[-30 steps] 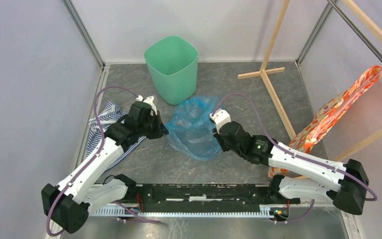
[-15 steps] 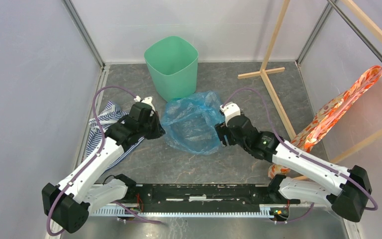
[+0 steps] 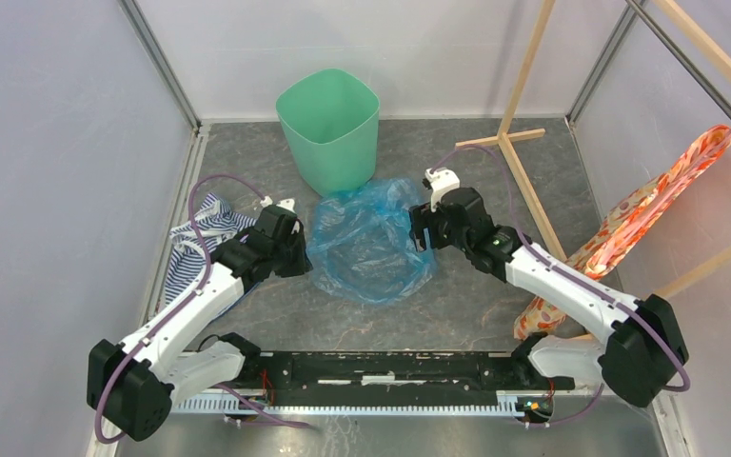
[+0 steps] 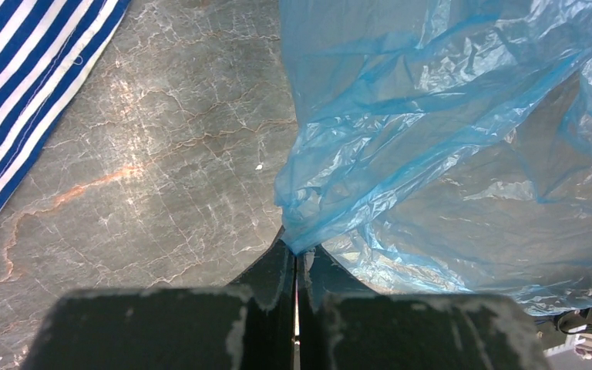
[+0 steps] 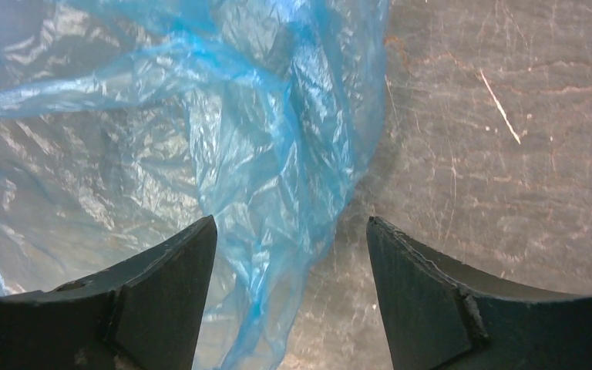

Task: Put the trash bags into the trash bin

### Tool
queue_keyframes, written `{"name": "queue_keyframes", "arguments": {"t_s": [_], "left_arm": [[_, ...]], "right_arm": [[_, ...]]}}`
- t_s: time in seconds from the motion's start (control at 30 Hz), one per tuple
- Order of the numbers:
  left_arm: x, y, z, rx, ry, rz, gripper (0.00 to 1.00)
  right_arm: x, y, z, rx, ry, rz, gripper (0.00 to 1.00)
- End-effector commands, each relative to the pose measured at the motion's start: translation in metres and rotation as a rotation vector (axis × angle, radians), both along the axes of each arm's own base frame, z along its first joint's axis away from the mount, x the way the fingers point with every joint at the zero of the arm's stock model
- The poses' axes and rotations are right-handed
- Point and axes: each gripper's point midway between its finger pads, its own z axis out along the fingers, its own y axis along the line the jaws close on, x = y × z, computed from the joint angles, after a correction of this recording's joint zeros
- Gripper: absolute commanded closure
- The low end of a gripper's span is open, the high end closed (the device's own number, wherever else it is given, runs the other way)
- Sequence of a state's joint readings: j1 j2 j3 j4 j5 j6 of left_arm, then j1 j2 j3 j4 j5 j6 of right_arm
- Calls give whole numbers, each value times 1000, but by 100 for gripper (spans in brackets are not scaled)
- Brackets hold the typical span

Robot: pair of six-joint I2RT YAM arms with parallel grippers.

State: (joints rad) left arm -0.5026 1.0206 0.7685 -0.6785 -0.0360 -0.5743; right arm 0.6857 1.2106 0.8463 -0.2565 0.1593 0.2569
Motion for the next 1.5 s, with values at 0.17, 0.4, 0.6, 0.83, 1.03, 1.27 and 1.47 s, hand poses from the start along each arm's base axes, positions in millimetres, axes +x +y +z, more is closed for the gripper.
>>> {"name": "queue_keyframes", "arguments": {"t_s": [0.17, 0.4, 0.6, 0.83, 1.03, 1.27, 1.47], "left_arm": [[9, 0, 2, 6, -34, 8, 98], [9, -2, 3, 2, -34, 0, 98], [11, -3, 5, 2, -38, -2, 98], [18, -9, 19, -23, -67, -12, 98], [63, -37, 150, -119, -305, -83, 98], [48, -58, 405, -478, -831, -186, 98], [66, -77, 287, -392, -583, -219, 98]], "right_arm": [[13, 38, -14, 135, 54, 202, 33], [22, 34, -35, 80, 65, 175, 36], [30, 39, -45, 66, 83, 175, 39], [34, 47, -30, 98, 103, 175, 82], [69, 37, 158, 152, -198, 62, 100], [-9, -24, 424, 468, -786, 37, 100], [1, -1, 315, 356, -584, 114, 100]]}}
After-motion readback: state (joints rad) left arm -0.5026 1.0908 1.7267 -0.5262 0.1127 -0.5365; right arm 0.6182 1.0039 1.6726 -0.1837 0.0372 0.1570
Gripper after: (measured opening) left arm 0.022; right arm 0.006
